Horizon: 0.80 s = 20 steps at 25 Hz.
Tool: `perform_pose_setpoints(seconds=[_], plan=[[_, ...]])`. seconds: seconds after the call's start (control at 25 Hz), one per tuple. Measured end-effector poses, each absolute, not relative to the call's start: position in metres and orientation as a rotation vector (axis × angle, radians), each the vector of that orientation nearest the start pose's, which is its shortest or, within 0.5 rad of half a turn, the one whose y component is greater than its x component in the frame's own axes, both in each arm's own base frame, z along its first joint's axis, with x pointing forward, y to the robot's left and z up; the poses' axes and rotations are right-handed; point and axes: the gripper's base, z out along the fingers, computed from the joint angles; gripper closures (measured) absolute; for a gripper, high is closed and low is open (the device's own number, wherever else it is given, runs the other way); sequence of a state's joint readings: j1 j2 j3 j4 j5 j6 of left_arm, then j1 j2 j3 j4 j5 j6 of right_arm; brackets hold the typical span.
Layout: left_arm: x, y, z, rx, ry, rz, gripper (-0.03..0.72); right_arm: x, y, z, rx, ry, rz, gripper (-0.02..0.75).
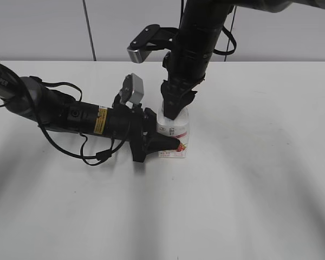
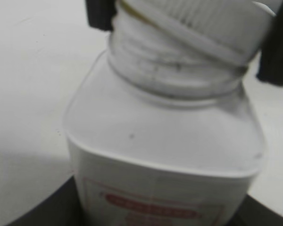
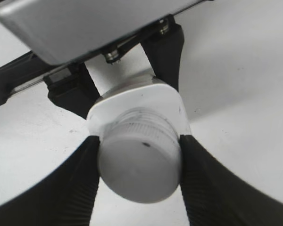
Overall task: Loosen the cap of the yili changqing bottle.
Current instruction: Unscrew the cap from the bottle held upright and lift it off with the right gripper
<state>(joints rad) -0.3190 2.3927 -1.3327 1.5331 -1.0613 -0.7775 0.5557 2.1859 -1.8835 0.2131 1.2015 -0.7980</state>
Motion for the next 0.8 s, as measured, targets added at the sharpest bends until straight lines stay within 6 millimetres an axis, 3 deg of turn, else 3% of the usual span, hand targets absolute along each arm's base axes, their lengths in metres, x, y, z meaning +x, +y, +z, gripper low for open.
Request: perform_pose_setpoints(seconds=[0.36, 0.8], plan=[[0.3739, -0.2071, 0.0571, 1.403, 1.608, -1.059, 0.323, 0.3806, 0.2557, 0.2109, -1.795, 2.351, 0.248, 0.335], [0.3739, -0.2070, 0.0570, 1.403, 1.609, -1.058, 0.323, 0.3806, 0.2554, 0.2108, -1.963, 2.201, 0.222, 0.339]])
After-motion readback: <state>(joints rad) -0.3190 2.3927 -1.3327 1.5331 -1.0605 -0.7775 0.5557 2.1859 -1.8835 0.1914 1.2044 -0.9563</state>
